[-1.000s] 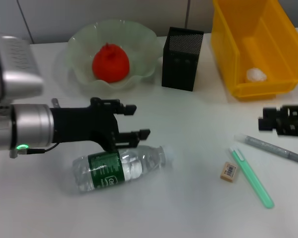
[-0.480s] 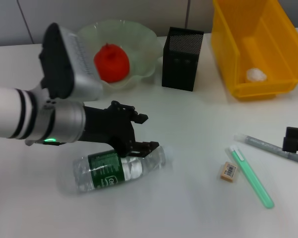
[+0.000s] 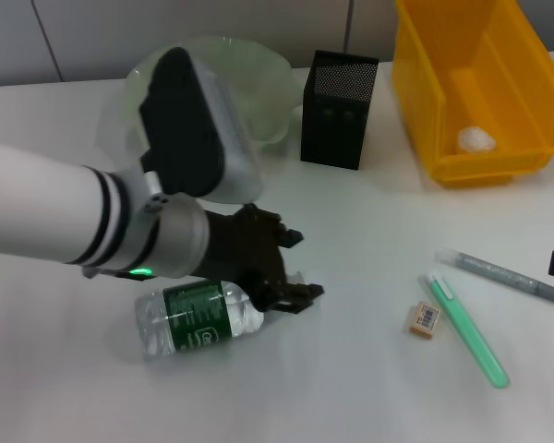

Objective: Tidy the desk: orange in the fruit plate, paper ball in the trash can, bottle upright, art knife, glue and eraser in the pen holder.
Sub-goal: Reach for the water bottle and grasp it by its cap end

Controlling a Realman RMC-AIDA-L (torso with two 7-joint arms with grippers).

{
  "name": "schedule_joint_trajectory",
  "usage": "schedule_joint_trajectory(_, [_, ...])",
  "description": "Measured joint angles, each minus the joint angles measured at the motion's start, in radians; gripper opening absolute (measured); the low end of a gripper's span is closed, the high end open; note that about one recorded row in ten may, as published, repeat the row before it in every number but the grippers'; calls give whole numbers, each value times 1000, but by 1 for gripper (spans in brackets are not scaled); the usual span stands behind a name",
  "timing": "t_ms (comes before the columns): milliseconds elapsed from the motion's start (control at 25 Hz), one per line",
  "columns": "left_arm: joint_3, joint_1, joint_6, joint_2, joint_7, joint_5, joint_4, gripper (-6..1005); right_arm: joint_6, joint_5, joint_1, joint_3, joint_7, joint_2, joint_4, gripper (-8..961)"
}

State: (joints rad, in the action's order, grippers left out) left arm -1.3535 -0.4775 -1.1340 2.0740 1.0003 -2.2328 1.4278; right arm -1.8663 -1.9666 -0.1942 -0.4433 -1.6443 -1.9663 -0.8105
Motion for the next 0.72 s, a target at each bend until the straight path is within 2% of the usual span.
schedule_joint_trajectory(240, [49,-38,4,1,-74,-20,-6,615,35,-15,-4,0,29,6,29,510])
schedule_joint_trajectory(720, [151,-74,85,5,-180,-179,-47,611,28,-20,-4,-8,32,6,31,509])
